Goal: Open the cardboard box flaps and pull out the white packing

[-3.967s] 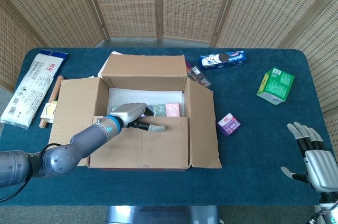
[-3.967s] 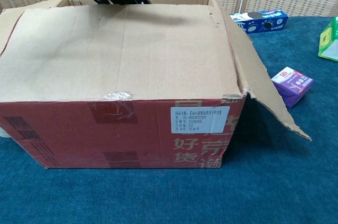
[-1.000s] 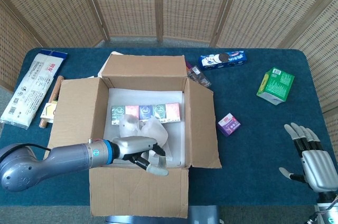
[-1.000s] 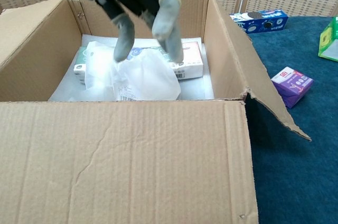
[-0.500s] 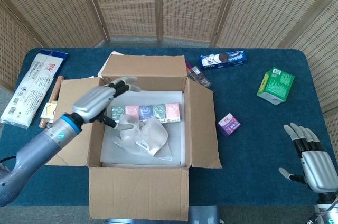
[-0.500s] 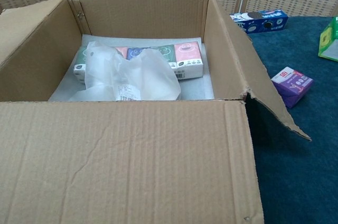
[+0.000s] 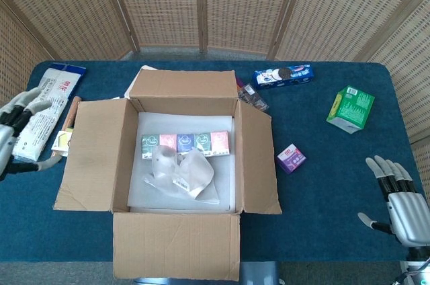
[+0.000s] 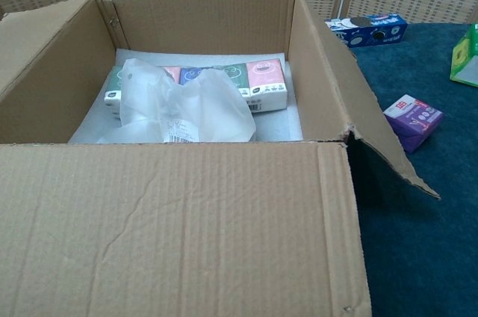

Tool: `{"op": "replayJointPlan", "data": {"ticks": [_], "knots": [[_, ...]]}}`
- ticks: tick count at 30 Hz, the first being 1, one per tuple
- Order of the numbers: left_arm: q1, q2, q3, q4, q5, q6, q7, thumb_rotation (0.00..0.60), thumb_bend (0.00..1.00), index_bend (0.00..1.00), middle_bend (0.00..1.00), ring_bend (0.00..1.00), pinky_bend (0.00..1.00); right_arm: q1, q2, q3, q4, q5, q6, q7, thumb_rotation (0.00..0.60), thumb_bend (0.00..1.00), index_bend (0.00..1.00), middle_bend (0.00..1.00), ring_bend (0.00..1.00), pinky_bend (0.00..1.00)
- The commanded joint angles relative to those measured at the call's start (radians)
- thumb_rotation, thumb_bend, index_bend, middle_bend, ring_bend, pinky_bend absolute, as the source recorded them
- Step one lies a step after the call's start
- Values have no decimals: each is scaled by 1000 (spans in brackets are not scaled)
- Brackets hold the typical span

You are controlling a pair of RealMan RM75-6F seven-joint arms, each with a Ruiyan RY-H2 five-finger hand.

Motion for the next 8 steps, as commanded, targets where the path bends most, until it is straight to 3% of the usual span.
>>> {"op": "replayJointPlan", "data": {"ticks": [1,8], "knots": [[124,-79,88,142,92,159,-53,600,0,170,0,0,71,-3,3,0,-2,-4,6,1,600,0,0,0,0,0],[214,-206,143,236,109,237,-3,600,0,141,0,0,8,-8,-3,10,7,16,15,-22,600,0,0,0,0,0]]}}
